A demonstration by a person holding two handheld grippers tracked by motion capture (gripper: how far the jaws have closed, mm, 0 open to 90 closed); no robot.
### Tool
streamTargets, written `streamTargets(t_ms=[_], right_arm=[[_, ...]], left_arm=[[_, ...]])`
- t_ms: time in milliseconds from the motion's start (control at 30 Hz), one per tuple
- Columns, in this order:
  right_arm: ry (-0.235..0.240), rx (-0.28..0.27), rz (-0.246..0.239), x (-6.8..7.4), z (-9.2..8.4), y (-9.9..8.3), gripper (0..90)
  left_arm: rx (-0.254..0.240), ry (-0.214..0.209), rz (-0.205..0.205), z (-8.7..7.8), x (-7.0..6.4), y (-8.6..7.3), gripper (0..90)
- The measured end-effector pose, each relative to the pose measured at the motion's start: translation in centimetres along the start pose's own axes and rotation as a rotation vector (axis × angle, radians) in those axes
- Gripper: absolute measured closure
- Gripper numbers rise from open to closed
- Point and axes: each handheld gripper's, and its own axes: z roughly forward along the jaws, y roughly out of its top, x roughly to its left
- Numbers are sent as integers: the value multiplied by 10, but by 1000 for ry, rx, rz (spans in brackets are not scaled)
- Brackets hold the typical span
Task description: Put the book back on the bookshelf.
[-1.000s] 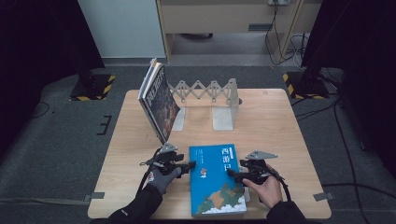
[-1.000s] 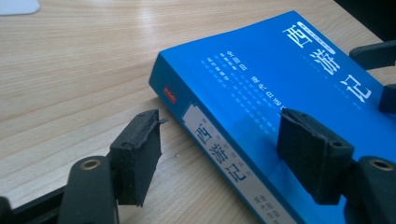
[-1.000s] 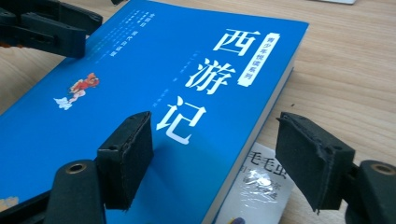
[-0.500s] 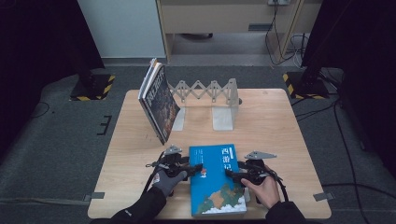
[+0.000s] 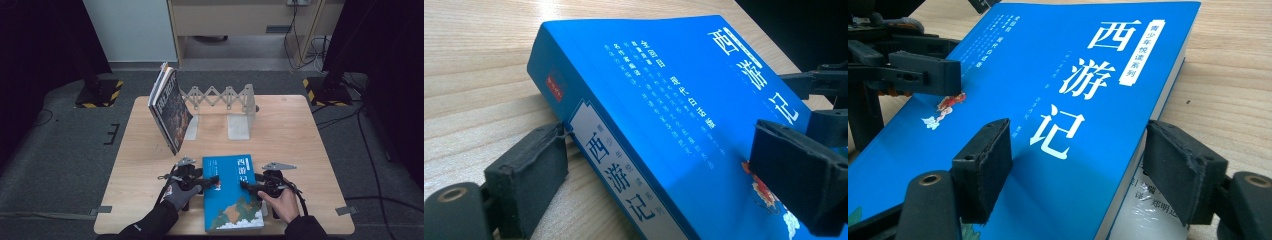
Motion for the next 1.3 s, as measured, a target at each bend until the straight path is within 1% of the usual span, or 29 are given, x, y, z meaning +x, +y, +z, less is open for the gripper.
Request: streamTargets(t_ms=[33, 67, 100, 233, 367, 600, 700, 933, 1067, 1200, 1300], right_arm=[[1, 0, 3, 0, 0, 0, 277], [2, 1, 9, 0, 0, 0, 276], [3, 1, 10, 0, 0, 0, 275], [5, 1, 13, 0, 1, 0, 274], [6, 1, 17, -1, 1, 0, 274], [5, -4, 30, -1, 1, -1, 277], [7, -6, 38, 0, 2, -2, 280], [24, -16, 28, 1, 5, -1, 287], [28, -15, 28, 1, 5, -1, 287], [31, -18, 17, 0, 6, -1, 287], [39, -16, 18, 0, 7, -1, 288]], left_arm=[[-1, -3, -7, 1, 1, 0, 70], [-1, -14, -18, 2, 1, -1, 64], [-6, -16, -12, 3, 1, -2, 61], [-1, -22, -12, 3, 1, -1, 58], [0, -36, -14, 4, 2, 0, 62], [-1, -63, -52, 5, 5, 2, 76], [1, -67, -42, 6, 4, 2, 66], [13, -79, -55, 6, 5, 3, 97], [20, -90, -80, 5, 8, 5, 128], [26, -114, -82, 6, 9, 5, 134], [18, -136, -93, 8, 10, 5, 143]])
